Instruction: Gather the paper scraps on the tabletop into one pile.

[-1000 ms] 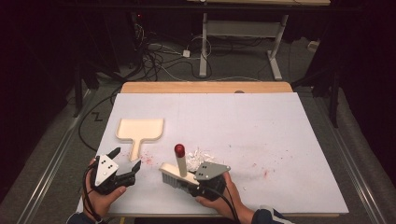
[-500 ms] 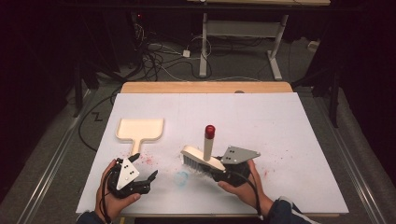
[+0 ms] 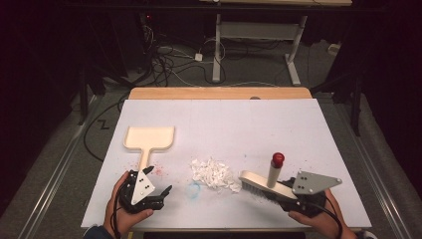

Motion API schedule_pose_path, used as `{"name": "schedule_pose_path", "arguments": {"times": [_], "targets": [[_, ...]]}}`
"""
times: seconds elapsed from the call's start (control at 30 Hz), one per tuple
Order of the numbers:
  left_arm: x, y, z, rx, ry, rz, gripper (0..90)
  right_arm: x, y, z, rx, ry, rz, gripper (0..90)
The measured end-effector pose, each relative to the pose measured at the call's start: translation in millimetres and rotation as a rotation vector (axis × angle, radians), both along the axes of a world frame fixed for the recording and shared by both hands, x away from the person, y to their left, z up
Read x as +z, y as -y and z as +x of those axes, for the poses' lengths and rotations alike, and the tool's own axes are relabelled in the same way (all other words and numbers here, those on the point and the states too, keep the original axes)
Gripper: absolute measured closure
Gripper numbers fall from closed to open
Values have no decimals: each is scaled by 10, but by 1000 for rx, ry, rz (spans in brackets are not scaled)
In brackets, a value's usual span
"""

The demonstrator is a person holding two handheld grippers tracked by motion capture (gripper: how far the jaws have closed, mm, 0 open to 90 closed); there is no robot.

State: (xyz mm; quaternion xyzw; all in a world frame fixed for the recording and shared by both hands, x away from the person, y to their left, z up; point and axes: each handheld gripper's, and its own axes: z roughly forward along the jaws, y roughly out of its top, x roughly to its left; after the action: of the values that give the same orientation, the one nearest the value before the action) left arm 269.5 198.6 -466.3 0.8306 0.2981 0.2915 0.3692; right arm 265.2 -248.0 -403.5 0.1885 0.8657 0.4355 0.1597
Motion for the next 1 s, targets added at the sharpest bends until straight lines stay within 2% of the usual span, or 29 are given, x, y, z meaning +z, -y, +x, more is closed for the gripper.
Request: {"name": "schedule_pose_path", "arguments": {"times": [0.03, 0.07, 0.13, 0.2, 0.3, 0.37, 0.47, 0.53, 0.7, 0.73, 0.77, 0.83, 1.0], "targets": [[-4, 7, 1, -1, -2, 2, 178, -68, 134, -75, -4, -29, -14, 681], [-10, 16, 5, -2, -5, 2, 178, -68, 134, -75, -4, -29, -14, 681], [-19, 31, 9, -6, -10, 7, 178, -131, 249, -141, -26, -40, -28, 681], [-21, 43, 12, -11, -13, 12, 178, -192, 343, -183, -37, -64, -30, 681], [-24, 62, 18, -17, -16, 16, 178, -300, 399, -190, -71, -61, -17, 682], [-24, 73, 20, -23, -17, 16, 178, -349, 371, -155, -61, -90, -17, 682], [-32, 78, 25, -30, -22, 16, 178, -383, 264, -120, -47, -90, -2, 682], [-40, 76, 32, -34, -28, 13, 178, -397, 173, -96, -48, -69, 4, 682], [-47, 78, 38, -39, -32, 15, 178, -458, -85, 13, -47, -67, 35, 682], [-47, 79, 41, -40, -33, 15, 178, -466, -161, 44, -46, -49, 33, 682], [-47, 81, 43, -41, -32, 15, 178, -469, -260, 106, -35, -48, 45, 682], [-49, 84, 46, -43, -33, 15, 178, -463, -318, 137, -38, -37, 52, 682], [-54, 84, 54, -43, -38, 13, 178, -402, -608, 277, -5, 15, 86, 682]]}}
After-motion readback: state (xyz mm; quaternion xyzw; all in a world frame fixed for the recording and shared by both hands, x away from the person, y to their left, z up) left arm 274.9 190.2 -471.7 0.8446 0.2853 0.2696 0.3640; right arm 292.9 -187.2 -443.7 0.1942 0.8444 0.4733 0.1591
